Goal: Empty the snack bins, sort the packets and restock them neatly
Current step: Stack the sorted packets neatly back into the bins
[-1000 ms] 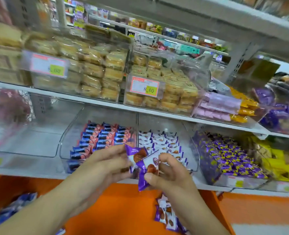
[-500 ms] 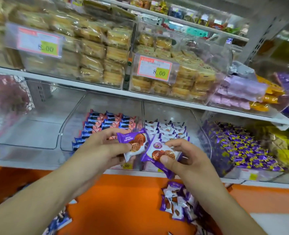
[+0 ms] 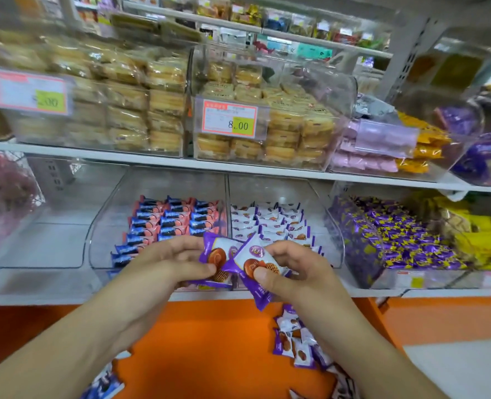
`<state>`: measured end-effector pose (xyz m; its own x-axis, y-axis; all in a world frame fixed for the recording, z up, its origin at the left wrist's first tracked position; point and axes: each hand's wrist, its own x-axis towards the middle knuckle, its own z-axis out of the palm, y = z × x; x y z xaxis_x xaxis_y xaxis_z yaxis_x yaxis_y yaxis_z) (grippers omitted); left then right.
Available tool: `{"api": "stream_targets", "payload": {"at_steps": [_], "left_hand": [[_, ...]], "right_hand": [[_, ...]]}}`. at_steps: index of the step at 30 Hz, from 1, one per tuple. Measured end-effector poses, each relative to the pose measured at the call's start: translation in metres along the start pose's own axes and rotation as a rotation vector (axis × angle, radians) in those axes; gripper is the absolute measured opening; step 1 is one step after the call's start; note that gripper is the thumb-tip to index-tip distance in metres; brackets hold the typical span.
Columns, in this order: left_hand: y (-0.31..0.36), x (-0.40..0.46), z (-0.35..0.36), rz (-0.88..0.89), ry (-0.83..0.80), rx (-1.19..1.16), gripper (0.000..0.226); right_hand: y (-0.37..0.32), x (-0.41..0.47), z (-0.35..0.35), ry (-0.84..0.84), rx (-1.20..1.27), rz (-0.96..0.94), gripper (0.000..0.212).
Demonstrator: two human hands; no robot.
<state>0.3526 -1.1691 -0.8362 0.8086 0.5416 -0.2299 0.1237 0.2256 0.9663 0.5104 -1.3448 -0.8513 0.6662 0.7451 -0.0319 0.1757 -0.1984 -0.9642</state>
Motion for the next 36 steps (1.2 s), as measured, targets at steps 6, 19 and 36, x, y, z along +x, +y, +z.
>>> {"api": "stream_targets", "payload": {"at_steps": [6,19,36], "left_hand": [[-0.006,-0.008,0.016,0.001,0.061,-0.176,0.046],[-0.015,-0.007,0.043,0.027,0.051,-0.128,0.042],[-0.014,0.053,0.026,0.258,-0.044,0.568,0.042]], "right_hand": [[0.001,0.001,0.000,0.020,0.203,0.016,0.029],[0.000,0.000,-0.005,-0.034,0.132,-0.021,0.029],[0.008,0.045,-0.020,0.074,0.045,0.037,0.043]]}}
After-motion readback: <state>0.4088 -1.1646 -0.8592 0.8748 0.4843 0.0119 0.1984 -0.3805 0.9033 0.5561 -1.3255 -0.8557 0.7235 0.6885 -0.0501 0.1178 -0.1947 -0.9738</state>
